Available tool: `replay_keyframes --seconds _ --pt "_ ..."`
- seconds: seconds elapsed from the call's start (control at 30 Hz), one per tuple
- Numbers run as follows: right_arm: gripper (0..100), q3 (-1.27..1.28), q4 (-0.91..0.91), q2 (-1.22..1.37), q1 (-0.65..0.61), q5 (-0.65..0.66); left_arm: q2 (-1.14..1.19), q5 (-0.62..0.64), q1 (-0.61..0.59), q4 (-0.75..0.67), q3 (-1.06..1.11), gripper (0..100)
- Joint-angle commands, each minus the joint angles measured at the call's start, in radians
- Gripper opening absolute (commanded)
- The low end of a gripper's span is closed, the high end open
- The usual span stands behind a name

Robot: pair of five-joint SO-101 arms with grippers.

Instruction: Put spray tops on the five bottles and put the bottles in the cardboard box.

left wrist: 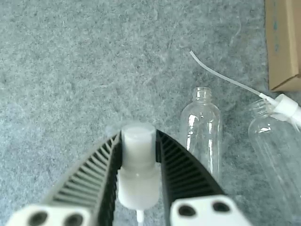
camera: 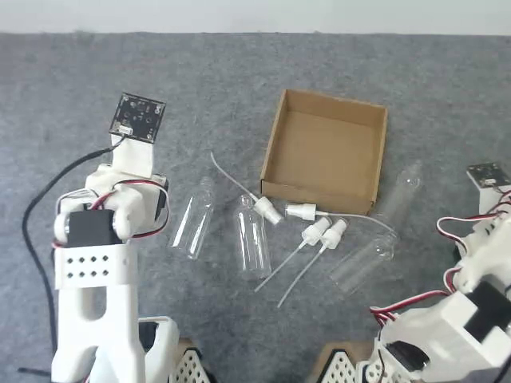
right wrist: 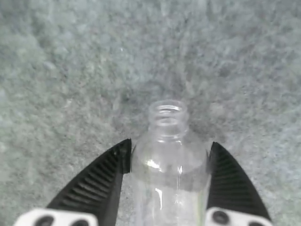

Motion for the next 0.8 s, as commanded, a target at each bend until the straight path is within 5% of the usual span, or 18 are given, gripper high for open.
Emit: replay_keyframes --seconds 0.0,0.33,0.77 --pt "22.5 -0.046 -0.01 -0.015 0.004 -0.157 -0.038 0.011 0.003 -0.021 -0.005 1" --pt "10.5 -0.114 0.001 -0.012 -0.045 -0.264 -0.038 0.009 -0.003 0.0 -0.005 1" --pt "11.6 -0.207 0.001 -0.007 -0.142 -0.448 -0.038 0.015 0.003 0.031 -0.005 1"
